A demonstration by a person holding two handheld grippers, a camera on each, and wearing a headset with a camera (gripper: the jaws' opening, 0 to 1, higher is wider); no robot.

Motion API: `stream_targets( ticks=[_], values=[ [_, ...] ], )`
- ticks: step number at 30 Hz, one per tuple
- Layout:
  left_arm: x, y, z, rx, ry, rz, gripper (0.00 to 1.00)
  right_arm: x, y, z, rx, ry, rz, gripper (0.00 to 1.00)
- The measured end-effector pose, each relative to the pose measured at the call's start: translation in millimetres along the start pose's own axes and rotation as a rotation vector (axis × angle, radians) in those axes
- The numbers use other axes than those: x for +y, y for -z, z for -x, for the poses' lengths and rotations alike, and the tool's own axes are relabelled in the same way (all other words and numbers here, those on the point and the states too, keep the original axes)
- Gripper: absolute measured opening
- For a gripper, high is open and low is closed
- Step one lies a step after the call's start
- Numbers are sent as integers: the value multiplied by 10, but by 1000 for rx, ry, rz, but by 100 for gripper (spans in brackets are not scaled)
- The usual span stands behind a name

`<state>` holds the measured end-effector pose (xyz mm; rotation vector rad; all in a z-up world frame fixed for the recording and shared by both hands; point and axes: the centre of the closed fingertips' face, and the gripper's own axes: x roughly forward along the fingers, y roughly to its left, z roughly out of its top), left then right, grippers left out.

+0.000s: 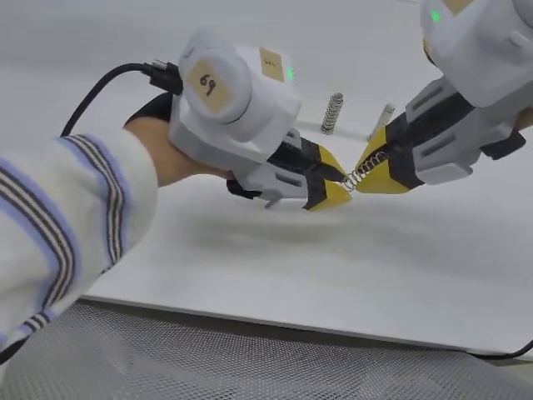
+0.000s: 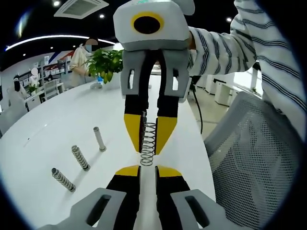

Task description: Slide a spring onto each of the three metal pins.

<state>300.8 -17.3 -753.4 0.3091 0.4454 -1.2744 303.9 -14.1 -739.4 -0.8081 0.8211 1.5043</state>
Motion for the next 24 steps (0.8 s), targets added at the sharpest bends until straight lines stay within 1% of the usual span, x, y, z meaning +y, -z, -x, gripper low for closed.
stream_targets(
  ticks=[2, 4, 5, 6, 7, 9, 11, 13, 15, 16, 17, 19, 22, 24],
  values=[
    [42, -9, 24, -16, -10, 2, 7, -31, 19, 19, 1, 11, -7, 8],
    [70, -17, 41, -26, -17, 7, 14, -57, 42, 34, 3, 17, -13, 8],
    [115, -14, 53, -33, -30, 13, 20, -75, 57, 44, 1, 18, -21, 8],
    [132, -18, 58, -38, -36, 12, 23, -91, 69, 49, -1, 20, -28, 8],
    [152, -17, 64, -39, -43, 25, 26, -115, 93, 55, 1, 25, -38, 8],
    [160, -15, 65, -39, -48, 29, 29, -135, 127, 60, 9, 30, -44, 8],
    [164, 12, 65, -27, -56, 49, 31, -147, 168, 68, 19, 29, -45, 8],
    [178, 21, 65, -35, -71, 53, 35, -158, 194, 81, 25, 29, -45, 8],
    [201, 21, 69, -44, -90, 65, 46, -155, 221, 95, 31, 30, -49, 8],
    [199, 32, 71, -49, -87, 82, 50, -168, 250, 98, 37, 33, -48, 8],
    [197, 34, 69, -59, -86, 98, 51, -167, 268, 94, 43, 34, -50, 8],
    [190, 61, 68, -59, -79, 122, 51, -185, 305, 95, 52, 38, -57, 8],
    [211, 76, 72, -68, -92, 132, 57, -204, 339, 108, 55, 38, -65, 8],
    [221, 83, 79, -71, -97, 136, 56, -195, 361, 104, 60, 33, -72, 8]
  ],
)
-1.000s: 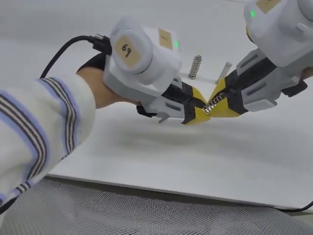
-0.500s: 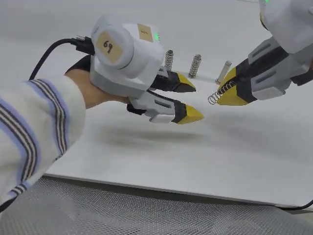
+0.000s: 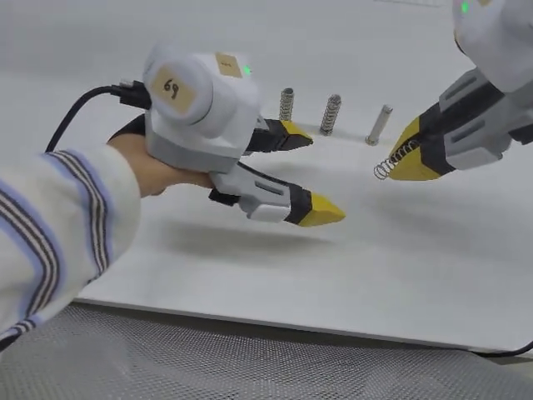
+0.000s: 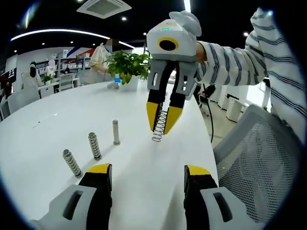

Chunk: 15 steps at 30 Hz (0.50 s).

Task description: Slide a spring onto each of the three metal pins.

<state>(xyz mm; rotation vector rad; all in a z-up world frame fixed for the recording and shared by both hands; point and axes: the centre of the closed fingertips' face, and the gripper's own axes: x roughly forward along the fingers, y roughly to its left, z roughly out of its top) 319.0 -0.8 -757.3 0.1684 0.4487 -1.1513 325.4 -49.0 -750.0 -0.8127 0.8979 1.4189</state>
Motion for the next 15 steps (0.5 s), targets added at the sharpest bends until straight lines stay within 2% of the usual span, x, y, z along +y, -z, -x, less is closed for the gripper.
stream_targets(
  ticks=[7, 9, 11, 13, 15],
  values=[
    [38, 5, 2, -14, -24, 41, 79, -21, 50, 34, 14, 11, -11, 8],
    [42, 5, 4, -17, -28, 46, 80, -26, 53, 39, 15, 9, -15, 8],
    [56, -12, 6, -28, -43, 39, 83, -17, 55, 42, 17, 2, -20, 8],
    [90, -50, 8, -52, -69, 35, 93, -20, 64, 43, 24, 3, -19, 8],
    [88, -61, 16, -59, -69, 42, 98, -26, 69, 43, 29, 4, -19, 8]
  ],
)
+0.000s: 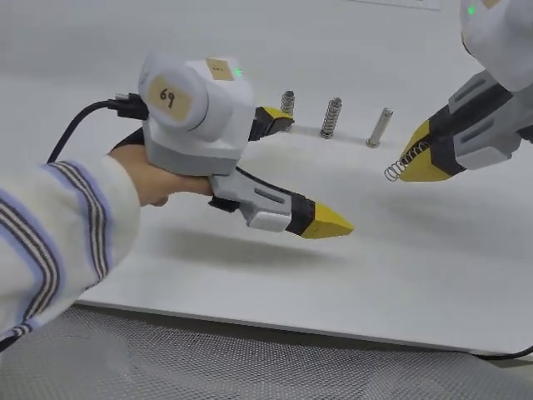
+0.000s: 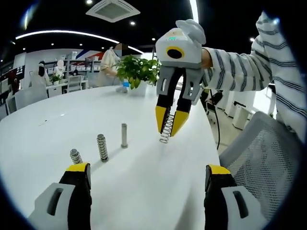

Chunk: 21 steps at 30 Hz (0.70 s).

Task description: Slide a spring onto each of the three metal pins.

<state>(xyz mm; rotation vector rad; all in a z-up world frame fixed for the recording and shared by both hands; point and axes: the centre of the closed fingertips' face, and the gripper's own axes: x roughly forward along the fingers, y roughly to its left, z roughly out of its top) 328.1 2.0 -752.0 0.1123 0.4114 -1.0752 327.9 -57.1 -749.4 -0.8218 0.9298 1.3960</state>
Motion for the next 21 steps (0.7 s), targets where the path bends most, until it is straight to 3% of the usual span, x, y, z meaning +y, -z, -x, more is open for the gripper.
stream_targets(
  ticks=[12, 21],
  values=[
    [34, -32, 44, -19, -19, 7, 98, -146, -35, 104, 15, 35, -2, 8],
    [21, -95, 44, -40, -11, 2, 98, -393, -77, 241, 52, 78, 9, 8]
  ],
)
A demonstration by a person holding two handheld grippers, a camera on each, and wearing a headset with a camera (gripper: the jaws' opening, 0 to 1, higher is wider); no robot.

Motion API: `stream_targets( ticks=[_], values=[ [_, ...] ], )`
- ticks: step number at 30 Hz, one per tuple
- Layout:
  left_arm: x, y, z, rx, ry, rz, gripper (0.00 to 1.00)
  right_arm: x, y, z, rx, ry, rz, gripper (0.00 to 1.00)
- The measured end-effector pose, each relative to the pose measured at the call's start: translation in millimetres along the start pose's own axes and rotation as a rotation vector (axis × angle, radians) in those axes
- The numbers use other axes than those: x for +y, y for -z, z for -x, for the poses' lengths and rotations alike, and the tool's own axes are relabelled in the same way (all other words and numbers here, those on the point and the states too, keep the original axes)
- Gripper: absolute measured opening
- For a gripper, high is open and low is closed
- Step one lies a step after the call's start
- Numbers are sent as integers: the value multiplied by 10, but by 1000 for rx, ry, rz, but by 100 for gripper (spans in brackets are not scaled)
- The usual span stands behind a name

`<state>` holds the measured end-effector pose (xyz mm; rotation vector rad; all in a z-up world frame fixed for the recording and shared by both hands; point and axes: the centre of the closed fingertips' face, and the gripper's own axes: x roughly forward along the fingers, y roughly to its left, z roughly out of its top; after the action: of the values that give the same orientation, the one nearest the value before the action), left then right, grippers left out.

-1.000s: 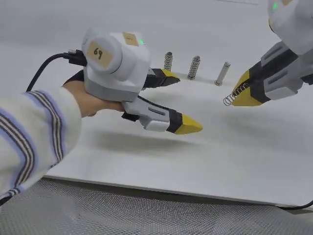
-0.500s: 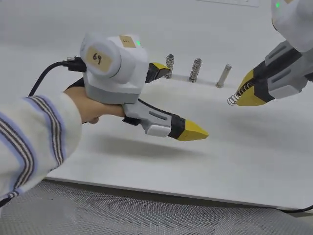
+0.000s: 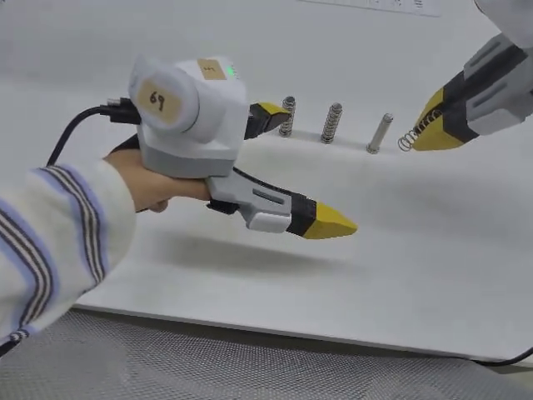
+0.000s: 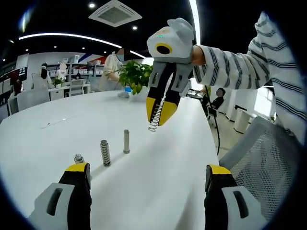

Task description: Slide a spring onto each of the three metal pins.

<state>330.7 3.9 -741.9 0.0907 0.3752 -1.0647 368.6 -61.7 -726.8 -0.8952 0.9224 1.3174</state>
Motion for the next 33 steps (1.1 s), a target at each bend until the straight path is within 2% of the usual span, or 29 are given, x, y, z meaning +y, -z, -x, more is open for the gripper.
stream_targets(
  ticks=[7, 10, 12, 20, 26, 33],
  values=[
    [3, -27, -11, -12, 4, 25, 98, -200, -60, 86, 49, 17, 44, 8],
    [12, -41, -6, -12, 4, 19, 98, -286, -91, 94, 67, 24, 69, 8],
    [29, -57, 2, -21, 2, 36, 98, -335, -118, 80, 77, 23, 79, 8],
    [55, -113, 3, -41, -8, 51, 98, -420, -165, -44, 132, -3, 121, 8],
    [65, -96, 9, -35, 2, 45, 97, -459, -119, -134, 186, -16, 107, 8],
    [51, -133, 11, -47, 12, 54, 98, -463, -103, -199, 205, -33, 97, 8]
  ],
)
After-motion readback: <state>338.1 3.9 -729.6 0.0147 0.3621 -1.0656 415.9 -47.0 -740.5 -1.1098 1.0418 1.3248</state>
